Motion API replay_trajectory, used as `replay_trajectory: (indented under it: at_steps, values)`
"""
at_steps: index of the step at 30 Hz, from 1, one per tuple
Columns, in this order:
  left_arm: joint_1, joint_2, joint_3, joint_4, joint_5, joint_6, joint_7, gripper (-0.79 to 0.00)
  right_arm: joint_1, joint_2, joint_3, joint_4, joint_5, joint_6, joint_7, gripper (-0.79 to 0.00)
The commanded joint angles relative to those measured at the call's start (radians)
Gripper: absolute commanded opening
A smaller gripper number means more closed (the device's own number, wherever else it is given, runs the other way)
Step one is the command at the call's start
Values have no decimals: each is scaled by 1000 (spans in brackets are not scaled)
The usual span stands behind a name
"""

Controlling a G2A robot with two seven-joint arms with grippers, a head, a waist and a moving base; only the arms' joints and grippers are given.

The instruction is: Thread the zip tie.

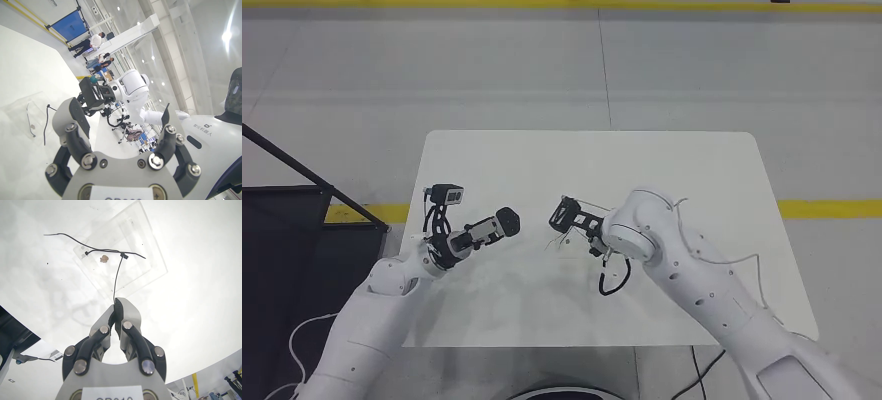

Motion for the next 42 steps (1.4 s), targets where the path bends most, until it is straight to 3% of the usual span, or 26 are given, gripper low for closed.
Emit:
replay_trajectory:
  at_steps: [1, 5, 15, 18, 20, 23, 25, 26, 36, 39, 42]
  values:
    - [0, 0, -1, 0, 1, 1, -1, 0, 1, 0, 1, 3, 0, 0, 1, -702]
    - [0, -1, -2, -1, 2, 3, -3, 0, 2, -2, 1, 5, -1, -1, 3, -640]
    - [-1, -4, -5, -1, 4, 6, -5, 0, -5, 0, 18, -17, -16, 10, -14, -646]
    - [0, -5, -7, -2, 4, 6, -6, 0, -39, 13, 50, -77, -46, 13, -51, -597]
    - [4, -5, -11, -8, 4, 5, -5, 0, -86, 29, 89, -145, -81, 19, -90, -416]
    - [13, -4, -19, -27, 8, -3, 3, 0, -186, 57, 165, -276, -152, 28, -154, -265]
    - [21, -4, -25, -44, 10, -8, 8, 0, -269, 77, 223, -374, -207, 42, -204, -43]
    - [27, -3, -27, -53, 10, -10, 11, 0, -313, 86, 253, -424, -235, 51, -234, 0]
    - [29, -3, -28, -56, 10, -10, 11, 0, -747, 136, 494, -810, -500, 251, -530, 0]
    - [29, -3, -28, -56, 10, -10, 11, 0, -835, 138, 540, -877, -533, 329, -585, 0]
    - [29, -3, -28, -56, 10, -10, 11, 0, -871, 139, 584, -889, -522, 340, -630, 0]
